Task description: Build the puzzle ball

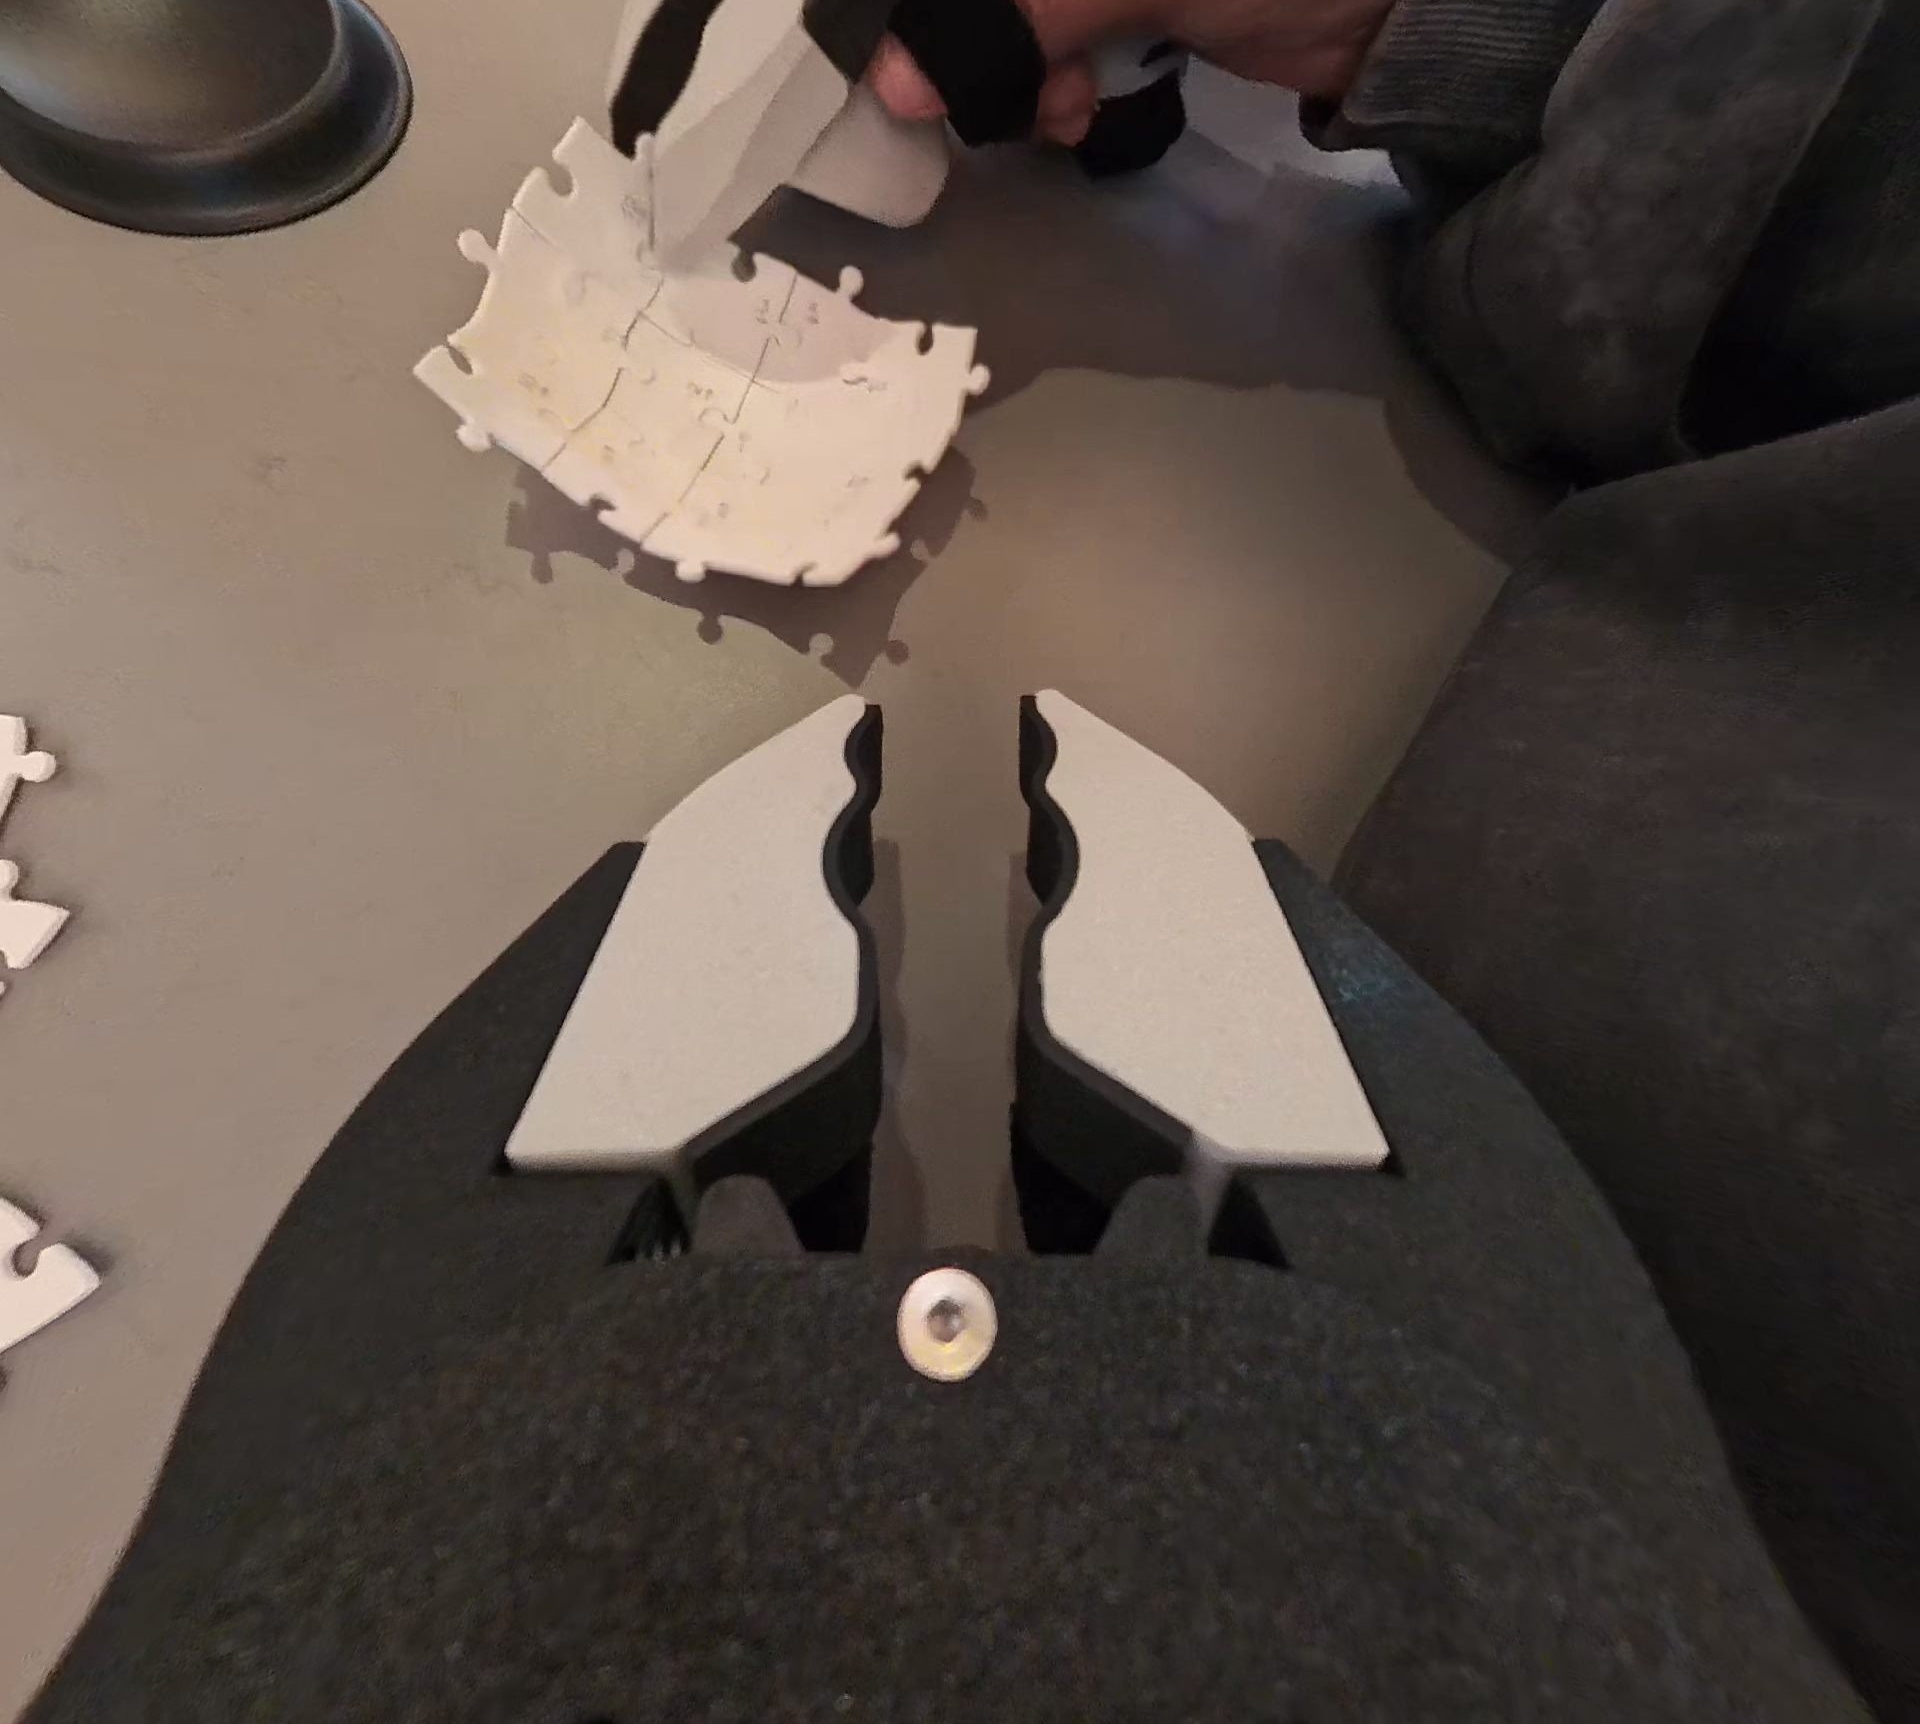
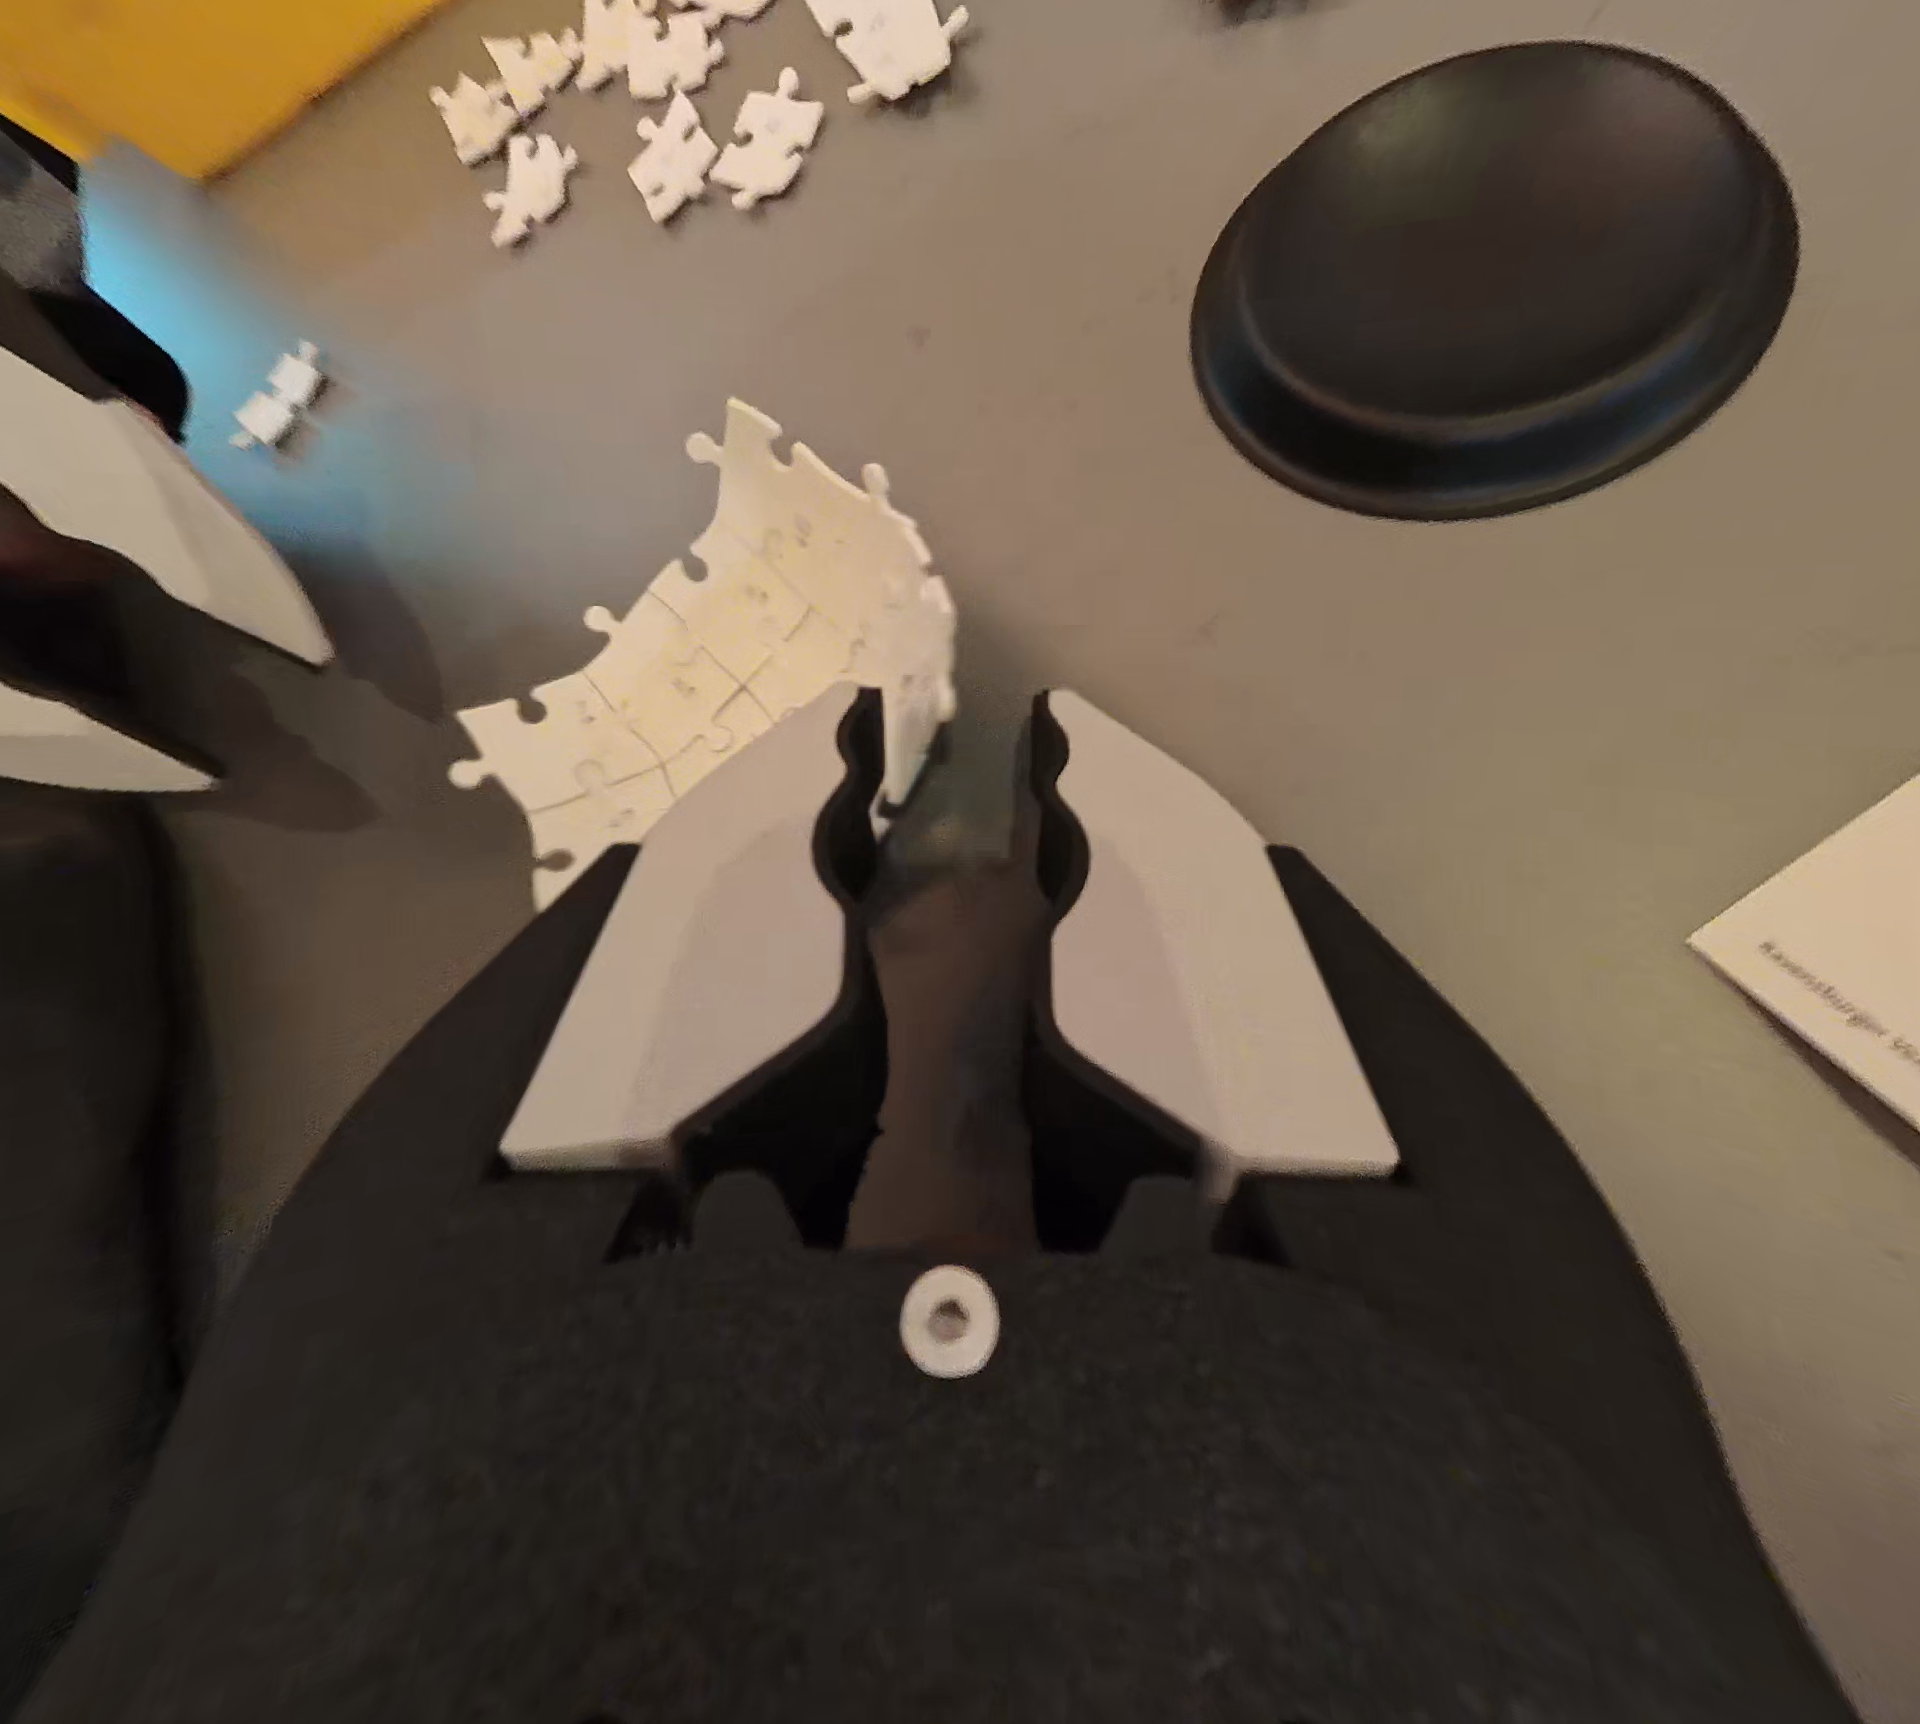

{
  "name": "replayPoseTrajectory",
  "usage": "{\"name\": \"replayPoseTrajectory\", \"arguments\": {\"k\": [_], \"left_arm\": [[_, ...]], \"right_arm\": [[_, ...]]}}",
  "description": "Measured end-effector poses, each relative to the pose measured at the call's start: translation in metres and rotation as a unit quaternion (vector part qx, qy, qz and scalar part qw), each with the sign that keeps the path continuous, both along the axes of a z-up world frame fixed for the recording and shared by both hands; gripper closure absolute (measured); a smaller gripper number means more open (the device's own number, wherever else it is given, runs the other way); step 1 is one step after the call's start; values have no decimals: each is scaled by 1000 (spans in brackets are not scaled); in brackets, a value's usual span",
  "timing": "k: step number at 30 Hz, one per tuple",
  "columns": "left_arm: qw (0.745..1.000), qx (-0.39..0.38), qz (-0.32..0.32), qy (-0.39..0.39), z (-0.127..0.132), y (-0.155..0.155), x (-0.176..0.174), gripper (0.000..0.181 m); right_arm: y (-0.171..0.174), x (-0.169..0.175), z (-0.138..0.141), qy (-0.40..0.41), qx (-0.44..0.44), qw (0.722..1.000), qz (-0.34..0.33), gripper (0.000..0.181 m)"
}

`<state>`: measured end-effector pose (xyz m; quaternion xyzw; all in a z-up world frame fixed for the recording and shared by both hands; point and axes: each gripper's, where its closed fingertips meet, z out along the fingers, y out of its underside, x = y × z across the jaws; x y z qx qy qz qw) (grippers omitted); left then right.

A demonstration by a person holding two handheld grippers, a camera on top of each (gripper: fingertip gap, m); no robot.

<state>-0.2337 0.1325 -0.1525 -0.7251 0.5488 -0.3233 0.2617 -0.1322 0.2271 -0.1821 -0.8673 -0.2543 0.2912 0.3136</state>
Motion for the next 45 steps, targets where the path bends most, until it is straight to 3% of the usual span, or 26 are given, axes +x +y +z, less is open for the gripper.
{"name": "replayPoseTrajectory", "arguments": {"k": [6, 14, 34, 40, 45], "left_arm": [[1000, 3, 4, 0, 1, 2, -1, 156], [1000, 2, 2, 1, 0, 1, 0, 156], [1000, 2, 3, 3, -1, 1, -1, 156], [1000, 3, 2, 4, -1, 1, -1, 156], [1000, 3, 2, 4, -1, 1, -1, 156]], "right_arm": [[1, -7, -6, -27, -17, 999, 33, 156], [-9, -18, 4, 45, -65, 996, 42, 178], [-14, -20, 8, 67, -77, 994, 31, 178], [-8, -20, 15, 114, -80, 990, 13, 174], [-11, -18, 7, 82, -82, 993, 15, 179]]}}
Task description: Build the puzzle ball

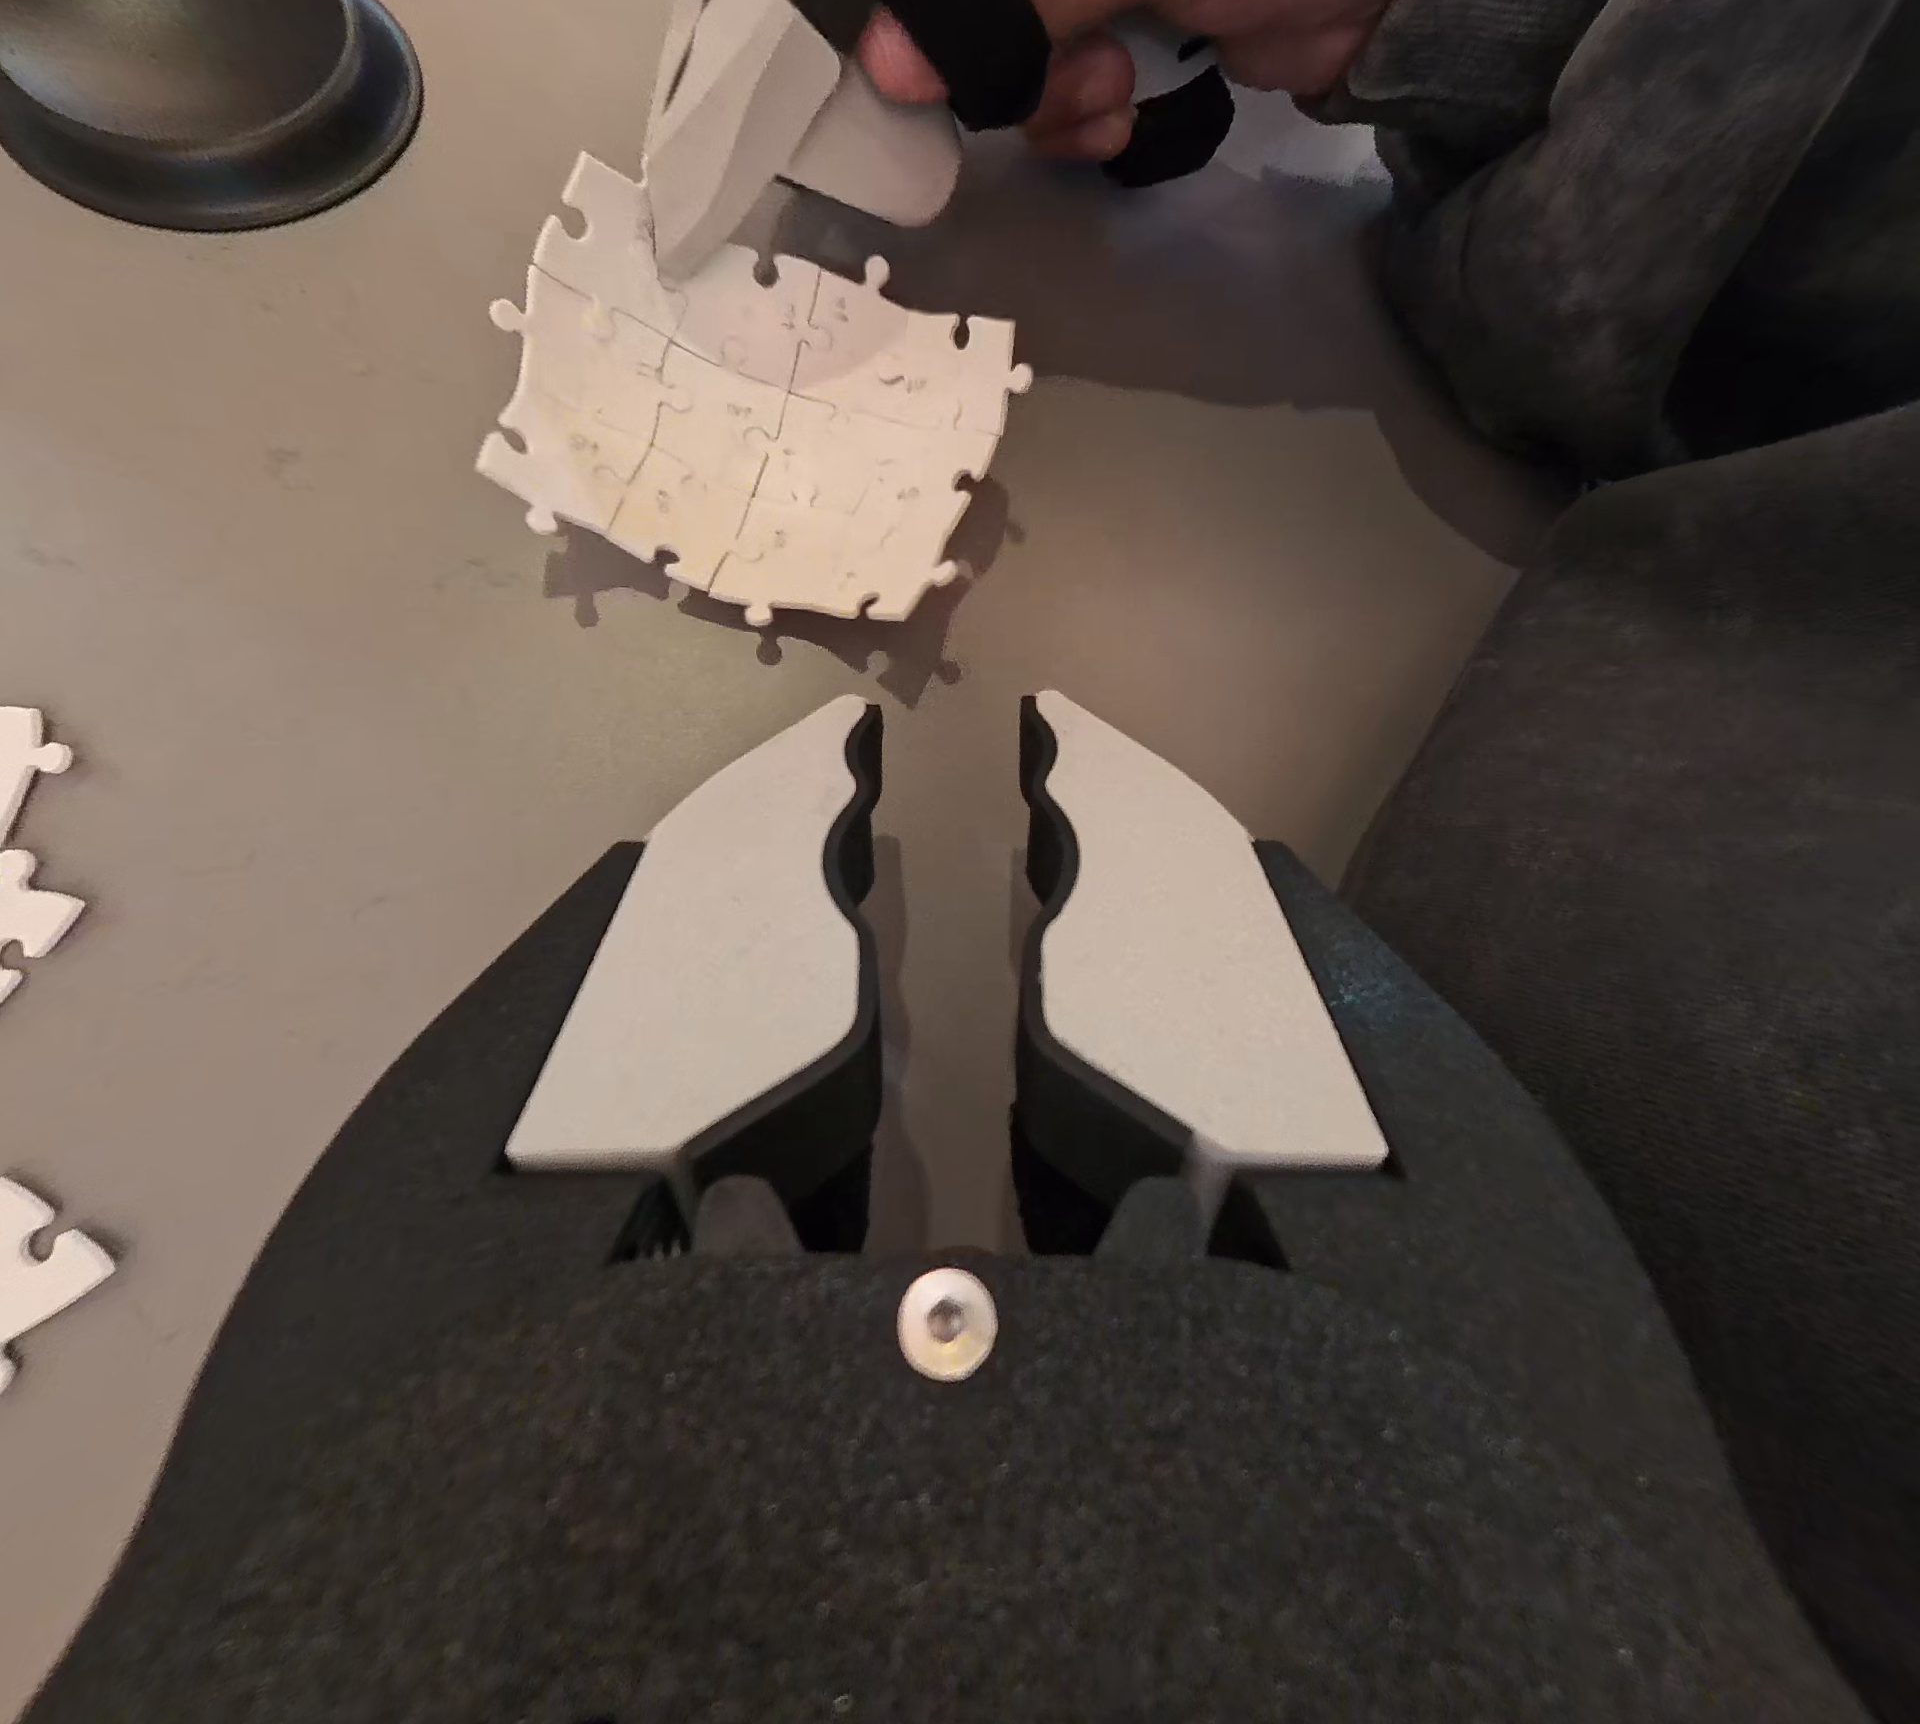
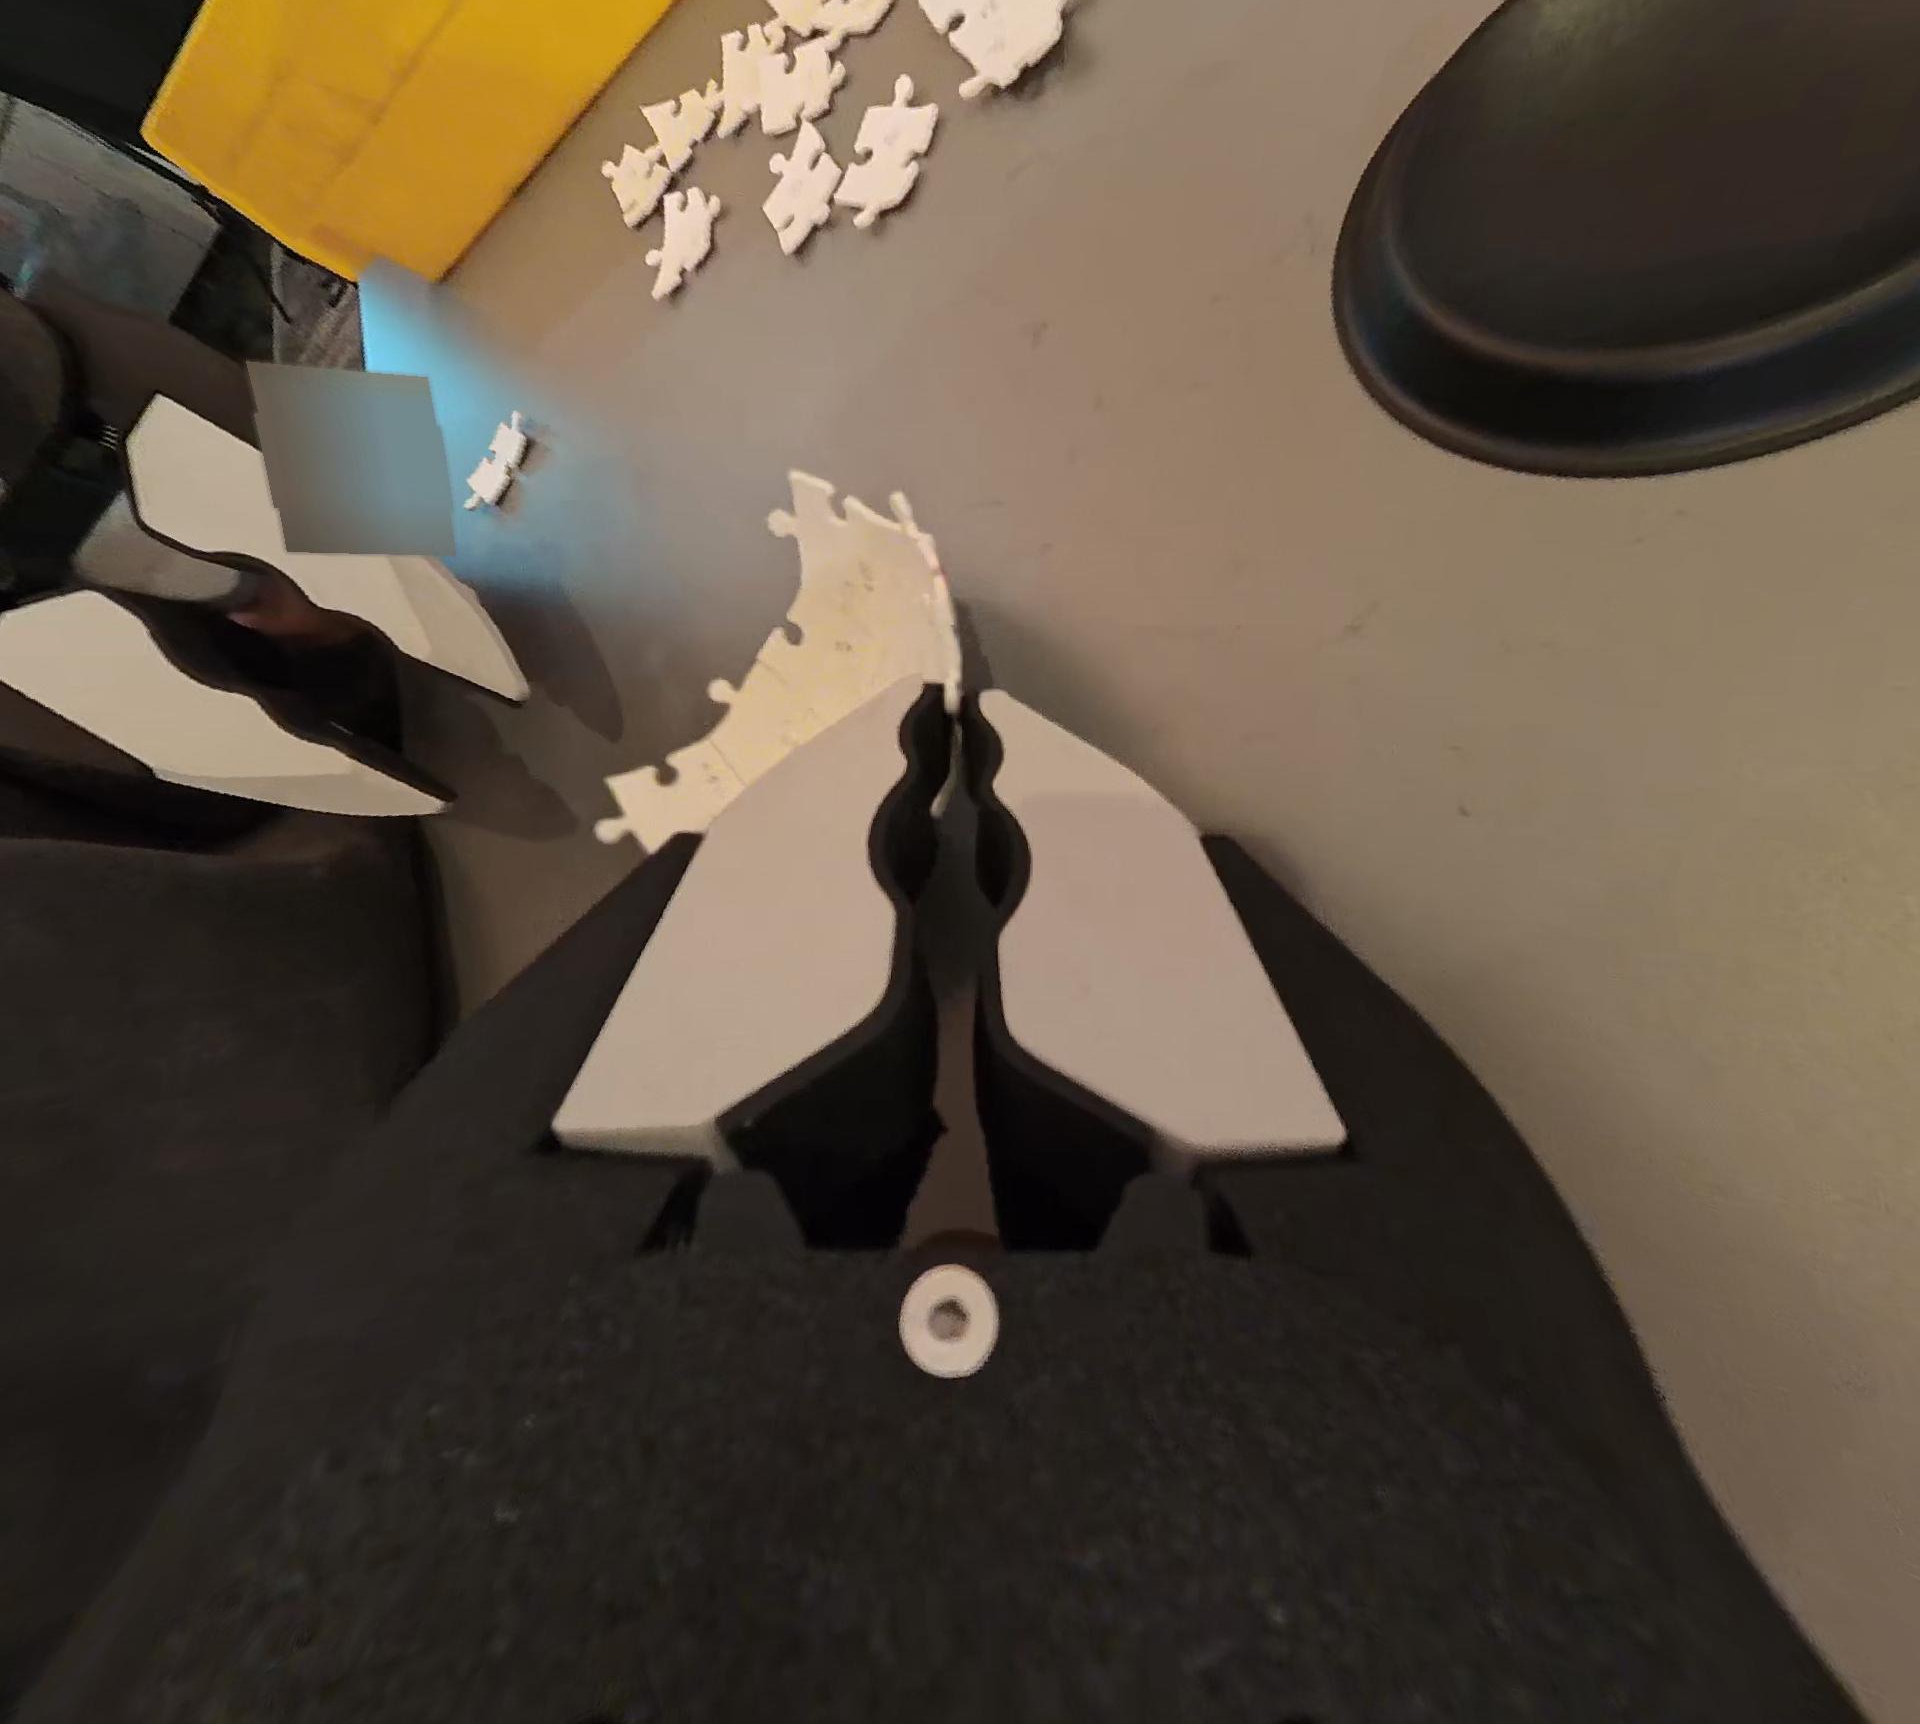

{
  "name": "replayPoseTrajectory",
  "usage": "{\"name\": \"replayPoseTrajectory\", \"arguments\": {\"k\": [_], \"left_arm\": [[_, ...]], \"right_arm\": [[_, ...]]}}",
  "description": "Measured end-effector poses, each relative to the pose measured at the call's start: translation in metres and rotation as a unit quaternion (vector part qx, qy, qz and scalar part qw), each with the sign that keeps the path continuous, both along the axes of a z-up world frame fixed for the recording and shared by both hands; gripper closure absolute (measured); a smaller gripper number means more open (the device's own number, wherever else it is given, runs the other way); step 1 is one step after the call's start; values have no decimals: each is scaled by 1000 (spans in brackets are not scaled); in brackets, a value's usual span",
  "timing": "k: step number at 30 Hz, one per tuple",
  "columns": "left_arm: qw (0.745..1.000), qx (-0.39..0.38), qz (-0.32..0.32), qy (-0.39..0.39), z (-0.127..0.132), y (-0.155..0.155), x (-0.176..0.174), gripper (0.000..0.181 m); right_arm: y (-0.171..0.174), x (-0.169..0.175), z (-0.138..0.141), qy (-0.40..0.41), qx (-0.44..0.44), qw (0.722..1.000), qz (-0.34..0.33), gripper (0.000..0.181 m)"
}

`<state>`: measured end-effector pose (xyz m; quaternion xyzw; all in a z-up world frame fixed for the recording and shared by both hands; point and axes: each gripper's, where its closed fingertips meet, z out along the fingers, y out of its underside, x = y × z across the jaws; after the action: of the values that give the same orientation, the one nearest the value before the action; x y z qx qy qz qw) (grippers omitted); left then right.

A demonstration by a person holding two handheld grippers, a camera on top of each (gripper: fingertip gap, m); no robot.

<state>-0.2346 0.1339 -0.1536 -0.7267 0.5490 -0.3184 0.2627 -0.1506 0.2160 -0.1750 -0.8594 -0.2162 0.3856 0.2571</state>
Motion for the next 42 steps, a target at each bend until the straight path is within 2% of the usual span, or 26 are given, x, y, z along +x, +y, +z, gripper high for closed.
{"name": "replayPoseTrajectory", "arguments": {"k": [9, 13, 18, 23, 25, 28, 30, 34, 37, 42], "left_arm": [[1000, 0, 9, -7, 3, 5, -3, 157], [999, 17, 42, -13, 14, 20, -18, 156], [994, 40, 99, -27, 43, 21, -61, 151], [984, 62, 167, -12, 52, 3, -126, 141], [977, 79, 199, -4, 50, 5, -147, 141], [968, 95, 223, 58, 39, 17, -166, 138], [972, 68, 205, 95, 16, 13, -168, 130], [966, 70, 195, 155, -25, 21, -178, 131], [965, 76, 195, 157, -29, 27, -183, 131], [971, 72, 194, 122, -23, 29, -178, 135]], "right_arm": [[0, -1, 0, 11, 5, 1000, 1, 178], [-2, 1, 5, 9, 27, 1000, 0, 166], [-14, 22, 26, -36, 113, 993, -20, 159], [-56, 31, 53, -68, 243, 966, -59, 158], [-75, 28, 48, -62, 246, 964, -79, 156], [-96, 21, 41, -26, 236, 966, -99, 155], [-105, 19, 38, -32, 207, 974, -81, 155], [-107, 26, 38, -53, 229, 968, -89, 158], [-110, 22, 28, -48, 188, 978, -73, 161], [-107, 18, 23, -70, 200, 975, -66, 161]]}}
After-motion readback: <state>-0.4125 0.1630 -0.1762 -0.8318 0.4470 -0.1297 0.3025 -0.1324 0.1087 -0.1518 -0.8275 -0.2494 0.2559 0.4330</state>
